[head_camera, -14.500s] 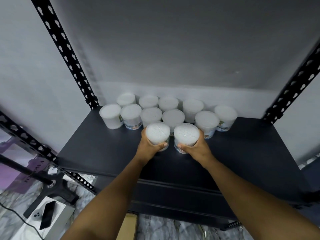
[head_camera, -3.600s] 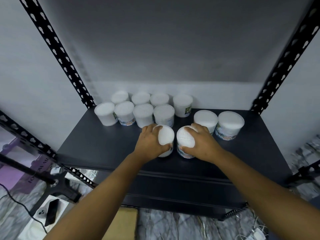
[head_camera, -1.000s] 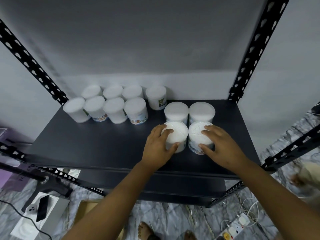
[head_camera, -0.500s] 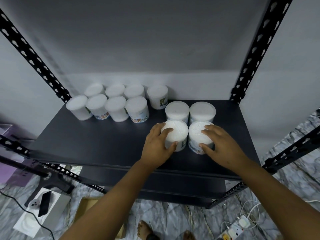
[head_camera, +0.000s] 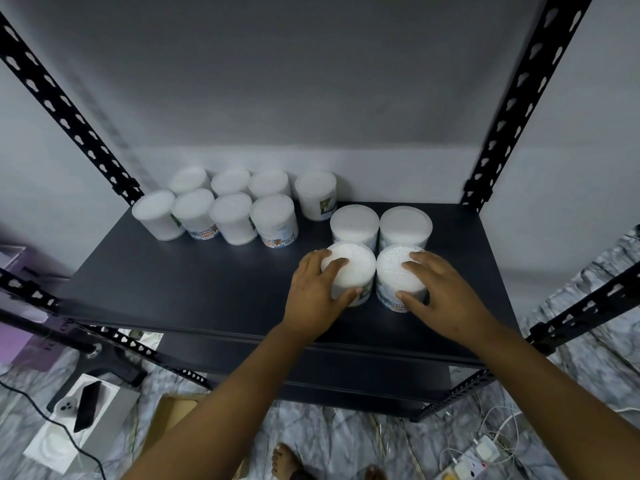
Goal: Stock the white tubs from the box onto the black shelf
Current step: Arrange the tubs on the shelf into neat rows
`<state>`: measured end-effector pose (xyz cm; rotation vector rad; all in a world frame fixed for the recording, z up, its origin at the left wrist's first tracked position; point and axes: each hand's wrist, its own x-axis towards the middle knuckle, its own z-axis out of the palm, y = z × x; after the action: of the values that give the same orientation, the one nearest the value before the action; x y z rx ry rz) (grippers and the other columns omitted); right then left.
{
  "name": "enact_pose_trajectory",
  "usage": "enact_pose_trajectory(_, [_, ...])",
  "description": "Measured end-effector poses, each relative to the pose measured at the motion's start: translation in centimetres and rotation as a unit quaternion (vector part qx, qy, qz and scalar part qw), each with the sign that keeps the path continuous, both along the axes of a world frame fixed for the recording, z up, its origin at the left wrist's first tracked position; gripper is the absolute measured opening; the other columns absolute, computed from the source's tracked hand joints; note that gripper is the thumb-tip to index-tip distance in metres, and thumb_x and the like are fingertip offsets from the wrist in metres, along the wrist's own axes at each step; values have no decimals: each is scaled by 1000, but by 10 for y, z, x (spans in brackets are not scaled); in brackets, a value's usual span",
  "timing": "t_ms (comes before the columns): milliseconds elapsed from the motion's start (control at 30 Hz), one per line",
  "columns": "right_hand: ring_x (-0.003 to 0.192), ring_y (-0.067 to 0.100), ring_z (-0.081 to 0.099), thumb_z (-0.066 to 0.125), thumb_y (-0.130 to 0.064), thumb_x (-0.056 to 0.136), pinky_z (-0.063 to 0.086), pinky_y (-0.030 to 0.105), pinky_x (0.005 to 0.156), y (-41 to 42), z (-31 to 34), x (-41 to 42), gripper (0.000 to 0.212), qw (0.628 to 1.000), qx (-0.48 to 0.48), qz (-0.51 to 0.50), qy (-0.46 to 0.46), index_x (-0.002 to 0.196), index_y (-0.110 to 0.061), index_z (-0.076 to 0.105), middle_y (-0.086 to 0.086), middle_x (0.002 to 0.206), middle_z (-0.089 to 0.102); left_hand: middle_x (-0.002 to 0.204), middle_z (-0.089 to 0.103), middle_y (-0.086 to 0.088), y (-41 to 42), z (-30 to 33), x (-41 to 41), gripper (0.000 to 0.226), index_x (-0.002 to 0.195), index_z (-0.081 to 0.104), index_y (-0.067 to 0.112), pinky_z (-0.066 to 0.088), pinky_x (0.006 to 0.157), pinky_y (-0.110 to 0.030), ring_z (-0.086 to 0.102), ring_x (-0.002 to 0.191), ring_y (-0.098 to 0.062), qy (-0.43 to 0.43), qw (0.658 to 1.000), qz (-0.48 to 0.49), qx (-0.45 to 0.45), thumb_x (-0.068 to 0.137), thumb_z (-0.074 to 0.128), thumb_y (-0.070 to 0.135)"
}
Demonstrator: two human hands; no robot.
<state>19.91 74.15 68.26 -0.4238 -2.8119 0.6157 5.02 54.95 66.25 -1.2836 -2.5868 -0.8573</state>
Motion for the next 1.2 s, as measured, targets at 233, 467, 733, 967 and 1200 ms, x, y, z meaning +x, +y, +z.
enact_pose_trajectory(233, [138, 25, 31, 67, -39, 84, 25, 38, 114, 1, -1, -3, 58, 1000, 2, 4, -6, 133, -11, 52, 8, 146, 42, 129, 51, -10, 2, 1, 1, 61, 122, 59, 14, 40, 100, -42, 43, 123, -28, 17, 1000, 14, -4, 80, 53, 57])
enact_pose_trajectory(467, [137, 25, 33, 68, -37, 83, 25, 36, 112, 2, 1, -5, 57, 1000, 12, 8, -5, 131, -10, 53, 9, 144, 43, 132, 51, -9, 1, 1, -1, 60, 123, 59, 15, 39, 103, -44, 42, 126, -29, 13, 1000, 7, -10, 80, 53, 57])
enact_pose_trajectory(733, [138, 25, 31, 67, -39, 83, 22, 33, 112, 2, -1, -6, 59, 1000, 8, 6, -5, 133, -11, 52, 8, 147, 40, 137, 52, -8, 0, 0, -2, 57, 124, 59, 15, 35, 106, -44, 43, 129, -31, 22, 999, -4, -23, 81, 52, 51])
enact_pose_trajectory(967, [138, 24, 31, 68, -38, 83, 20, 31, 112, 1, 0, -6, 59, 1000, 14, 4, -7, 133, -11, 51, 7, 147, 40, 130, 55, -10, 5, 1, 1, 56, 121, 60, 14, 42, 101, -49, 47, 124, -32, 31, 999, 2, -29, 80, 51, 50])
enact_pose_trajectory(1200, [139, 23, 28, 65, -40, 85, 18, 30, 112, 1, 2, -6, 60, 1000, 16, 7, -16, 135, -12, 49, 7, 148, 38, 124, 57, -8, 4, 4, -1, 56, 119, 62, 15, 42, 98, -44, 48, 119, -29, 49, 998, 15, -23, 79, 55, 53])
